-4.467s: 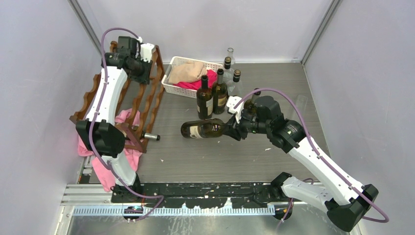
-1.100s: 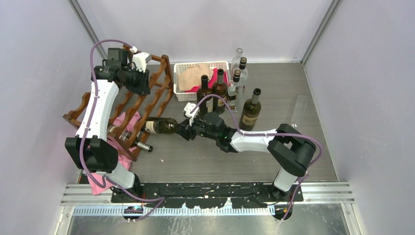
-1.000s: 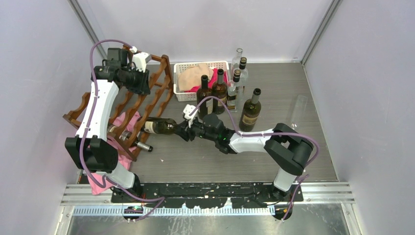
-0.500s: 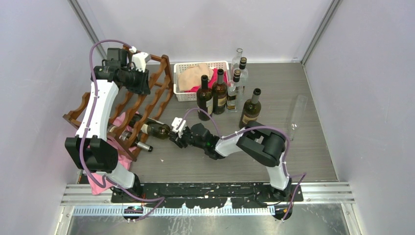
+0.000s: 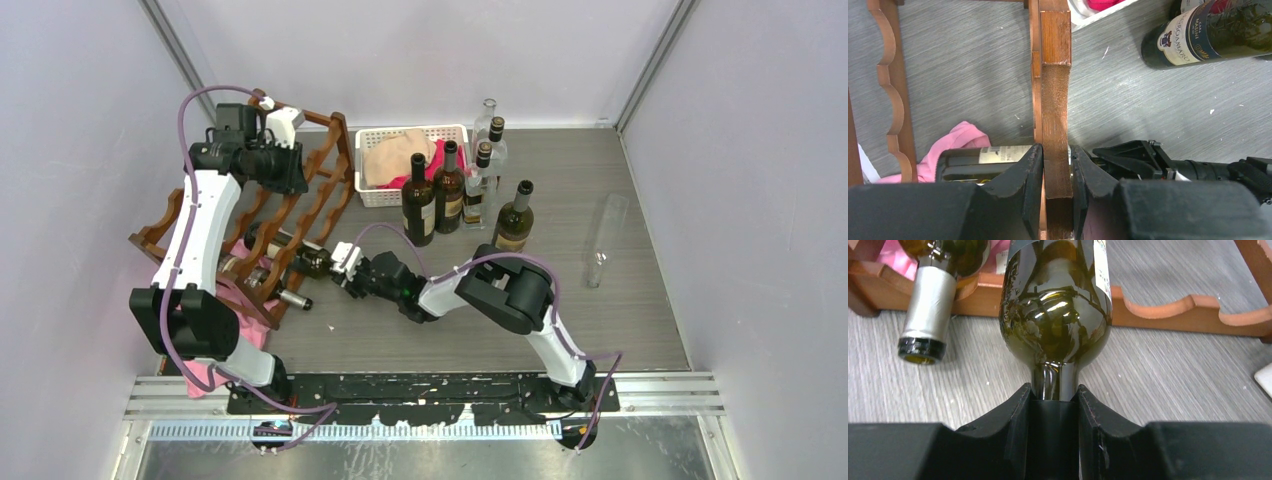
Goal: Put the wine bottle on the wine rack
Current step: Place the wine bottle in the wine rack.
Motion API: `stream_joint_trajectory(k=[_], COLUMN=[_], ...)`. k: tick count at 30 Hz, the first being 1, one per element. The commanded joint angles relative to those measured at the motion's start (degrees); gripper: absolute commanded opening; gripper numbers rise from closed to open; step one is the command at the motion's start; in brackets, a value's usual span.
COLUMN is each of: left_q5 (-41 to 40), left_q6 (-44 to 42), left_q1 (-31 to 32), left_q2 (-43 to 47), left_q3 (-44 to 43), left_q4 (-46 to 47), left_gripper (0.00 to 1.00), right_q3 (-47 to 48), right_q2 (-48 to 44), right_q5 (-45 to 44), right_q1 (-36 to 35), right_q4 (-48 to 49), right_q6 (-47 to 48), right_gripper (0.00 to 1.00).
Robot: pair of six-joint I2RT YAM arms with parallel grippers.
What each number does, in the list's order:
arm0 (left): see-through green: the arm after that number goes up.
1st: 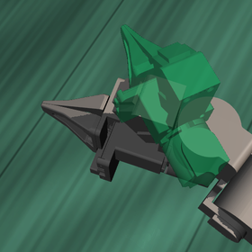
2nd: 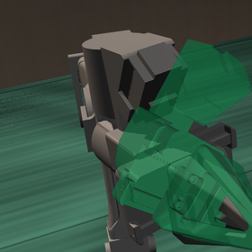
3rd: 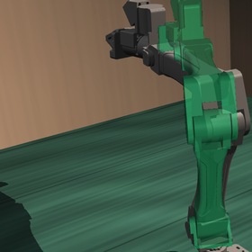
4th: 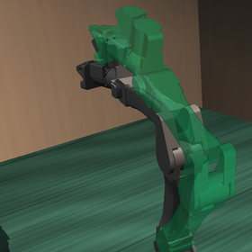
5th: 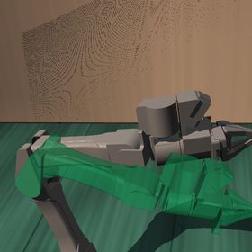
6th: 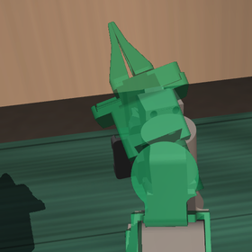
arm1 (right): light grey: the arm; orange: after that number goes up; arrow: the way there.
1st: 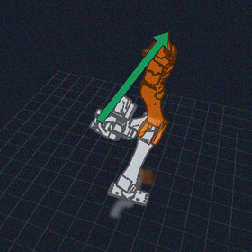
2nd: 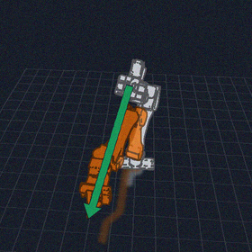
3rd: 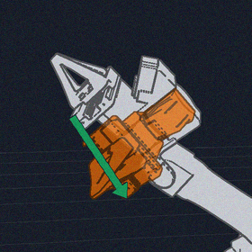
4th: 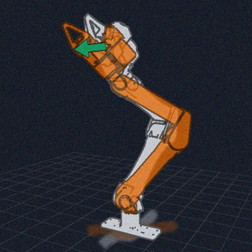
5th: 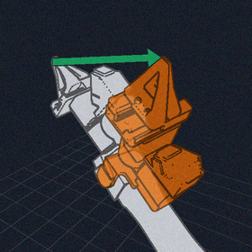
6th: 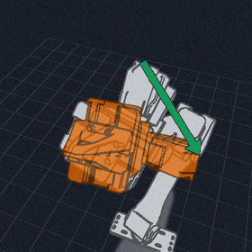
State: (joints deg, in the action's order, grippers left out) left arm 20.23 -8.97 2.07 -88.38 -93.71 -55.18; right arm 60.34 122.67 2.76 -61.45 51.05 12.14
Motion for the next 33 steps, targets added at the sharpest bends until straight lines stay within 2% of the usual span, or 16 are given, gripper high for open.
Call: stream_joint_trajectory(k=[1, 11, 13, 16, 20, 22, 27, 33], left_q5=[10.6, 10.9, 10.9, 10.7, 7.5, 5.6, 0.4, -4.8], left_q6=[1.9, 1.0, 0.8, 1.1, 3.2, 4.5, 8.3, 11.7], left_q1=[1.6, 1.6, 1.6, 1.6, 1.5, 1.5, 1.6, 1.5], left_q2=[2.1, 2.3, 2.3, 2.5, 3.6, 5.0, 8.8, 13.7], left_q3=[1.5, 1.8, 1.9, 1.9, 1.7, 2.0, 2.4, 1.4], left_q4=[-0.6, -1.2, -1.2, -1.3, -0.2, 1.5, 6.2, 8.0], left_gripper=[0.22, 0.22, 0.22, 0.24, 0.49, 0.61, 0.83, 0.99], right_q3=[5.8, 12.9, 13.6, 13.5, 10.9, 8.5, 2.8, 0.1], right_q2=[2.8, 7.4, 7.8, 7.2, 3.8, 1.1, -7.0, -15.2], right_q5=[-0.5, -0.2, -0.3, 0.4, 0.8, 1.2, 3.4, 7.9], right_q1=[-1.1, -2.1, -2.2, -2.2, -2.1, -2.0, -1.4, 1.0], right_q4=[1.4, -1.6, -1.7, -1.4, -0.2, 0.4, -3.0, -12.7], right_q6=[1.3, 1.7, 1.9, 2.6, 4.2, 4.8, 5.4, 4.2], right_gripper=[0.21, 0.22, 0.3, 0.55, 0.87, 0.97, 1.0, 1.0])
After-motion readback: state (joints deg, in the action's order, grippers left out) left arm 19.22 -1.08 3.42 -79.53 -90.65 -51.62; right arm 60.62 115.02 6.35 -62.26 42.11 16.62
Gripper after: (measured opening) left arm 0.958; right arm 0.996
